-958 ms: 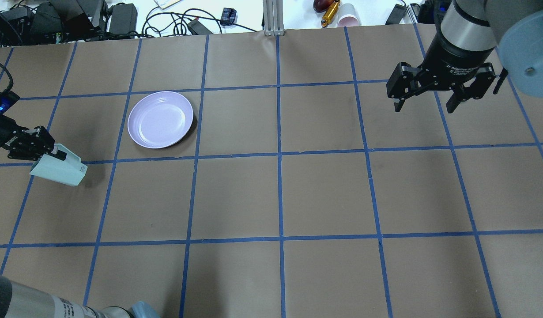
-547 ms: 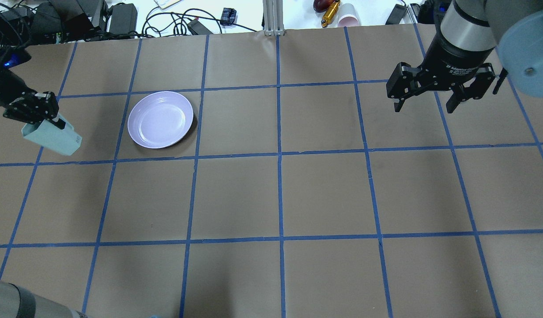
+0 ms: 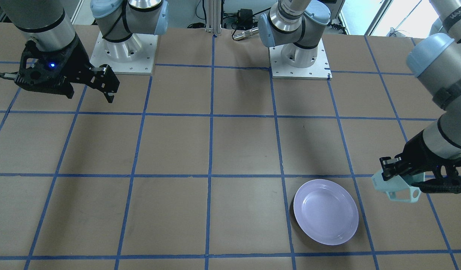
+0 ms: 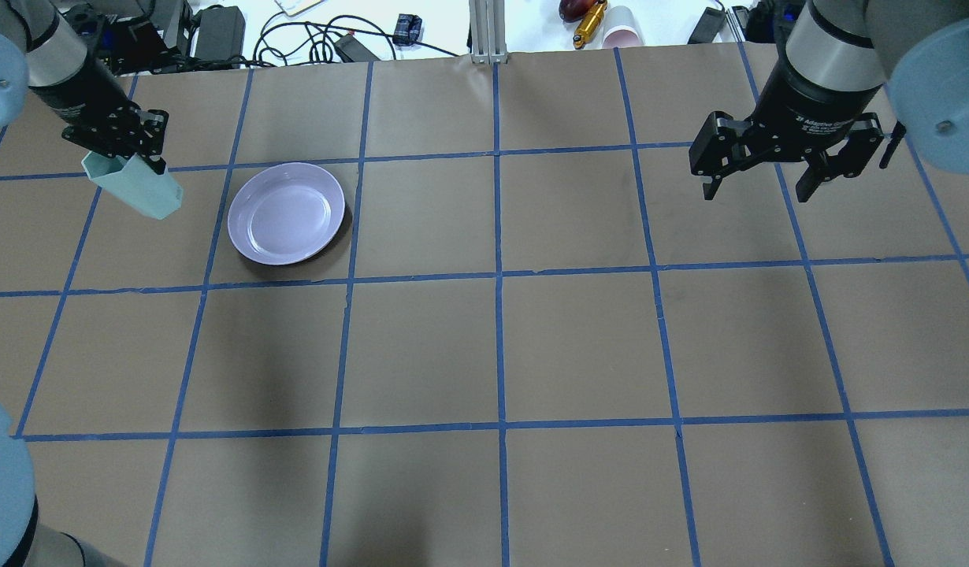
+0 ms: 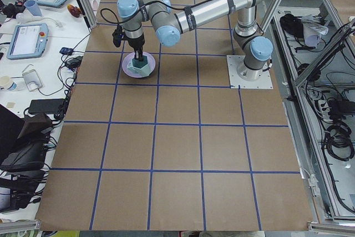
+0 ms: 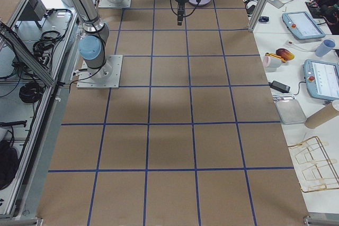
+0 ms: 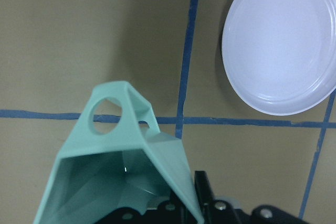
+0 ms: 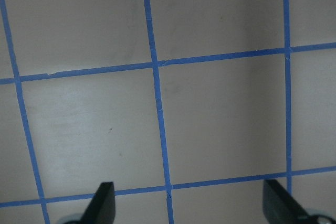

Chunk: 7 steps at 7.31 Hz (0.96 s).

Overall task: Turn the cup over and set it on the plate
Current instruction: 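Carry the upright cup over the white plate with the left gripper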

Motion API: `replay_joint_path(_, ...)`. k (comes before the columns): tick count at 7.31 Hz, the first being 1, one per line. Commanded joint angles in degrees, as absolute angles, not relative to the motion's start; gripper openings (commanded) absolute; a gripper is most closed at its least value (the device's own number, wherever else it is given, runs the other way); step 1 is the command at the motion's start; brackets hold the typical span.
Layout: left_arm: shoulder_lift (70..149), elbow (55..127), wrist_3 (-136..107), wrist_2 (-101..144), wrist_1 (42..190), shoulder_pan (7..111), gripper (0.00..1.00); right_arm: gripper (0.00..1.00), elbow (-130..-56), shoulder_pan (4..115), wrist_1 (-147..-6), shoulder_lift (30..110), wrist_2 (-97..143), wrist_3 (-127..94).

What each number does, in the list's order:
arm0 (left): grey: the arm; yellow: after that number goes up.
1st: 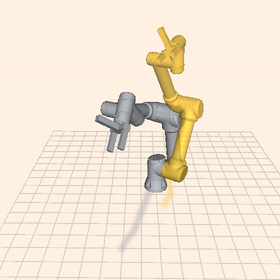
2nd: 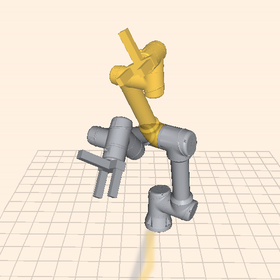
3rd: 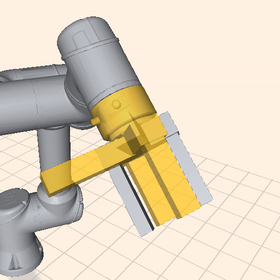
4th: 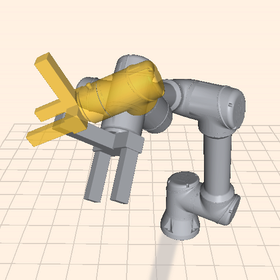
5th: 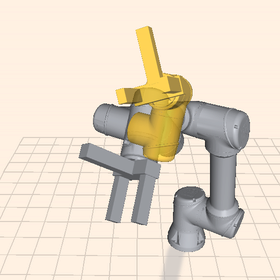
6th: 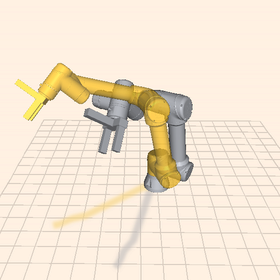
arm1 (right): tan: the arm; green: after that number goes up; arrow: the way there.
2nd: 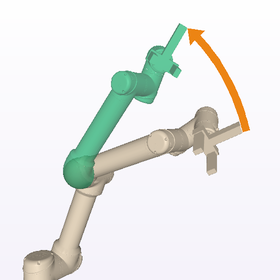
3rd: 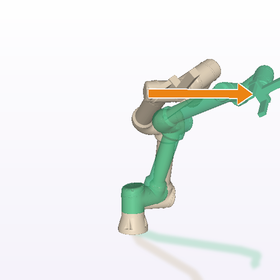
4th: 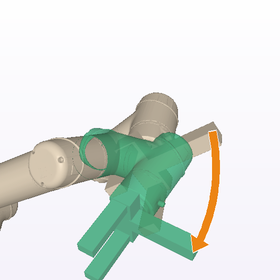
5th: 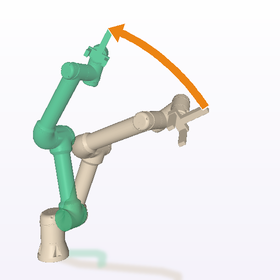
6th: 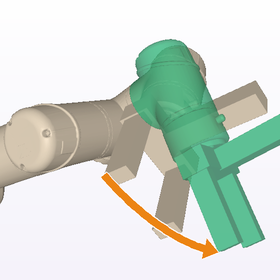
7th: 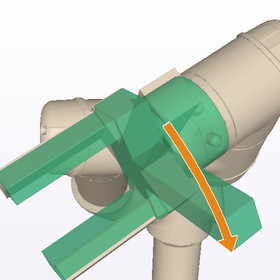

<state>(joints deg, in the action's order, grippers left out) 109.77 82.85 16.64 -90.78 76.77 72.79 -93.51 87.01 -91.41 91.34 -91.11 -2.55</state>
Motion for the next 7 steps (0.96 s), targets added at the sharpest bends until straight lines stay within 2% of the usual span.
replay_joint_path(1, 111.5, 83.4, 10.5, -91.4, 74.6, 77.6, 0.00, 1.00, -93.5, 87.0, -91.4, 91.3, -91.1, -2.5)
replay_joint_path(5, 114.8, 89.8, 5.9, -90.7, 63.7, 82.3, 0.00, 1.00, -93.4, 87.0, -91.4, 91.4, -91.2, -2.5)
replay_joint_path(7, 116.4, 89.9, 4.3, -90.7, 63.4, 83.3, 0.00, 1.00, -93.5, 87.0, -91.4, 91.3, -91.2, -2.5)
